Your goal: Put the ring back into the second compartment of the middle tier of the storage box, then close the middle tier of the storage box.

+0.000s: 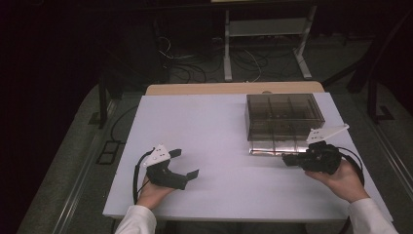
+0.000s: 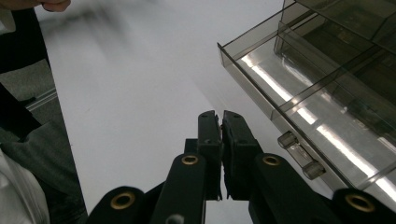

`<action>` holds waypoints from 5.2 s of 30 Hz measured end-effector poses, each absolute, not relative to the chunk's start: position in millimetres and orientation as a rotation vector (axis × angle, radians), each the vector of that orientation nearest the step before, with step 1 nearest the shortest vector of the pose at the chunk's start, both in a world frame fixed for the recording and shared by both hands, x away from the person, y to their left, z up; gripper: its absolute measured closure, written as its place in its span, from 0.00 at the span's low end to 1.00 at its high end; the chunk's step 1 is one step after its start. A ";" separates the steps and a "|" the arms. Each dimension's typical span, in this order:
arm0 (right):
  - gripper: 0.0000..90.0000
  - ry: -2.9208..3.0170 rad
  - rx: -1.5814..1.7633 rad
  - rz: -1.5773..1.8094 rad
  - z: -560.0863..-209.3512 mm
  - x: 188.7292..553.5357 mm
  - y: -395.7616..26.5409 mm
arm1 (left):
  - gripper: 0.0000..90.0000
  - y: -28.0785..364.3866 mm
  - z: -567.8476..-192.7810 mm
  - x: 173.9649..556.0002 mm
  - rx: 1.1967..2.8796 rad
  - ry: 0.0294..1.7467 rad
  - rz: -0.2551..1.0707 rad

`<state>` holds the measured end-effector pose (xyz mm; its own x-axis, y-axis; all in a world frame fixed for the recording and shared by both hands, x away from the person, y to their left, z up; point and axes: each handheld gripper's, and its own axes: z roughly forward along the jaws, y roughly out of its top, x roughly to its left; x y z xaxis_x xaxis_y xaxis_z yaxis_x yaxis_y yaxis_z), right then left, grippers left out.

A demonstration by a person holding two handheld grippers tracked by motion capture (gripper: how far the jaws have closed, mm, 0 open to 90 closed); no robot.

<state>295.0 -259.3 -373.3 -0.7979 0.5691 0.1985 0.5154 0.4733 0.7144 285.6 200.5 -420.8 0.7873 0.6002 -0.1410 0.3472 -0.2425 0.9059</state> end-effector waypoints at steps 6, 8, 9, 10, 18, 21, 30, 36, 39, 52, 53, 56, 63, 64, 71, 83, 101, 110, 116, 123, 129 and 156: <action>0.95 2.624 0.986 1.245 -370.4 297.6 -263.8 | 0.00 200.2 -420.9 285.6 1.855 0.724 0.281; 0.95 2.620 0.991 1.242 -369.6 298.8 -265.2 | 0.00 200.5 -420.9 285.8 1.858 0.725 0.282; 0.95 2.619 0.994 1.242 -369.3 299.4 -265.6 | 0.00 200.5 -421.0 285.9 1.857 0.725 0.282; 0.95 2.615 0.996 1.243 -369.1 300.4 -266.4 | 0.00 200.5 -420.9 285.8 1.857 0.724 0.282; 0.95 2.609 1.009 1.234 -366.5 306.2 -269.3 | 0.00 200.6 -420.8 285.7 1.858 0.725 0.282; 0.95 2.607 1.007 1.230 -365.0 308.0 -270.1 | 0.00 200.7 -420.8 285.7 1.857 0.726 0.283; 0.95 2.600 1.011 1.222 -362.0 315.4 -271.9 | 0.00 200.7 -420.8 285.7 1.854 0.727 0.283; 0.95 2.601 1.022 1.206 -360.9 321.9 -272.5 | 0.00 200.7 -420.9 285.8 1.855 0.727 0.283; 0.95 2.597 1.026 1.207 -360.3 325.2 -273.4 | 0.00 200.8 -420.9 285.8 1.853 0.728 0.283; 0.95 2.585 1.074 1.200 -362.7 340.5 -279.4 | 0.00 200.7 -421.2 286.2 1.857 0.726 0.284; 0.95 2.584 1.076 1.200 -363.3 341.4 -279.6 | 0.00 200.6 -421.3 286.3 1.858 0.727 0.284; 0.95 2.583 1.088 1.198 -365.6 344.8 -280.8 | 0.00 200.8 -421.2 286.3 1.856 0.726 0.285; 0.95 2.580 1.104 1.196 -370.0 352.0 -282.5 | 0.00 200.7 -421.2 286.5 1.855 0.728 0.285; 0.95 2.577 1.110 1.196 -370.9 353.0 -282.1 | 0.00 200.7 -421.2 286.4 1.855 0.729 0.285; 0.95 2.586 1.118 1.182 -375.7 359.0 -280.1 | 0.00 200.7 -421.3 286.5 1.856 0.729 0.285; 0.95 2.602 1.130 1.154 -383.8 367.3 -276.9 | 0.00 200.8 -421.5 286.8 1.857 0.728 0.286; 0.95 2.650 1.122 1.075 -397.5 377.6 -265.3 | 0.00 200.8 -421.9 286.8 1.861 0.732 0.286; 0.80 2.631 1.143 1.081 -397.7 378.0 -264.2 | 0.00 200.9 -422.3 287.1 1.863 0.733 0.286; 0.75 2.621 1.140 1.114 -391.6 372.6 -263.9 | 0.00 200.5 -422.4 287.0 1.863 0.733 0.285; 0.72 2.622 1.116 1.144 -385.5 363.1 -262.4 | 0.00 200.2 -422.5 287.2 1.866 0.732 0.286; 0.69 2.625 1.098 1.189 -383.5 351.3 -261.9 | 0.00 200.3 -422.4 287.2 1.865 0.732 0.287; 0.67 2.647 1.058 1.263 -389.1 322.6 -260.2 | 0.00 200.3 -422.4 287.3 1.866 0.733 0.287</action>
<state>322.6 -260.2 -389.1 -0.7694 0.5856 0.2550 0.5666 0.4415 0.6957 287.3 200.3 -422.4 0.7826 0.6071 -0.1377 0.3527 -0.2501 0.9017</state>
